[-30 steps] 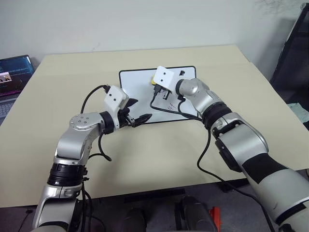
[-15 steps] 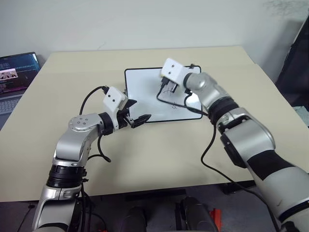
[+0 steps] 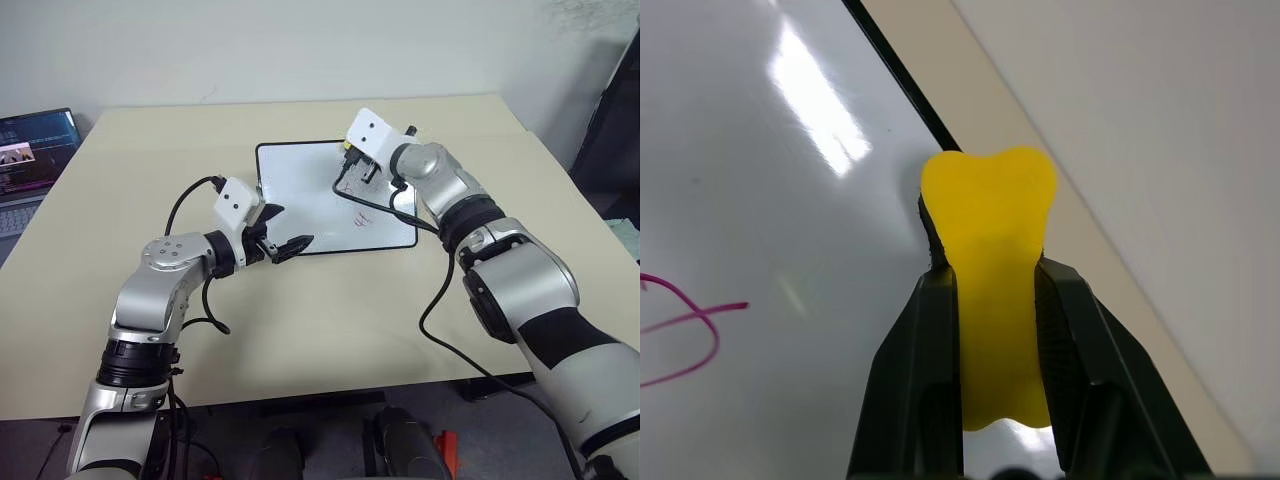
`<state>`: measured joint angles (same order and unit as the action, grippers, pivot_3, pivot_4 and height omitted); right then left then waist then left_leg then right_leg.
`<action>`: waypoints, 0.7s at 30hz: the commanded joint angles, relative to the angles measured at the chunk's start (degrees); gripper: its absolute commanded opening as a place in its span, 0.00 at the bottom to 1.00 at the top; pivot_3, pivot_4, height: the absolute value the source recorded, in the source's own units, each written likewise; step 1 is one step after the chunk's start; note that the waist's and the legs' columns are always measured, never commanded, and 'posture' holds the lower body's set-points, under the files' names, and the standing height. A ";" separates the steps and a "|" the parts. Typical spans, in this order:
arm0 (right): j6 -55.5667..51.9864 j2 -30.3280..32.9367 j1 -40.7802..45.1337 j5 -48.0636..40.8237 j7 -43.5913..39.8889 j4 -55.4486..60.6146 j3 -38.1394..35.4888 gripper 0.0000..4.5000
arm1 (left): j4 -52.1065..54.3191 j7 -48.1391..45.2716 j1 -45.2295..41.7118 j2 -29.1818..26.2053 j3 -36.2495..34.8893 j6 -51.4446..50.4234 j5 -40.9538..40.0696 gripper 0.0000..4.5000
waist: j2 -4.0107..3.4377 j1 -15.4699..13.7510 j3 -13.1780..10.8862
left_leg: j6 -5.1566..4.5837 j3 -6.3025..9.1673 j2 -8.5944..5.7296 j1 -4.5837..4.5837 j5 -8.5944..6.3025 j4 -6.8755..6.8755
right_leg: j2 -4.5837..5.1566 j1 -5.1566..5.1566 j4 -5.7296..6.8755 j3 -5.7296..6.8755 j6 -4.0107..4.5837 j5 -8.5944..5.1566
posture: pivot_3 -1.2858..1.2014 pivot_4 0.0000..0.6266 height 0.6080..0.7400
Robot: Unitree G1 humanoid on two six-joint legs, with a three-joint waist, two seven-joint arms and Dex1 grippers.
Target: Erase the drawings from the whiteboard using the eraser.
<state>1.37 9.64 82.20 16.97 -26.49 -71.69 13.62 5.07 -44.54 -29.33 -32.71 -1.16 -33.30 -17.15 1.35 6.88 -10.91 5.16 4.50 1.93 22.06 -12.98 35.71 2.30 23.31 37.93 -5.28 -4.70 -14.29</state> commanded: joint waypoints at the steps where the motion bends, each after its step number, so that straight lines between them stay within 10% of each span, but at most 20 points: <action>1: 2.70 1.00 -0.56 -4.90 -9.01 8.07 -2.91 0.15 | 2.29 -0.83 -0.44 -2.30 -2.22 0.13 -1.26 1.00 | -0.01 0.03 -0.02 | 0.00 0.01 0.00 0.00 0.00 0.00 | 0.00 0.00 -0.01 0.00 0.00 0.00 | 0.52 0.24 1.00; 21: -14.20 29.30 -24.52 -5.62 -29.65 52.38 -2.46 0.15 | 5.15 -8.05 0.77 -13.21 -3.30 -2.41 -3.99 1.00 | -0.03 -1.73 -0.04 | 0.00 0.10 0.00 0.82 -0.02 0.02 | 0.00 0.68 -0.10 0.14 0.00 -0.02 | 0.52 0.24 1.00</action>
<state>-12.28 37.47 57.46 12.13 -54.82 -22.61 12.06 7.93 -51.77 -27.96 -44.41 -3.38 -35.81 -20.29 1.32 5.15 -10.95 5.16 4.60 1.92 22.88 -13.00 35.74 2.31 23.98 37.83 -5.14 -4.69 -14.30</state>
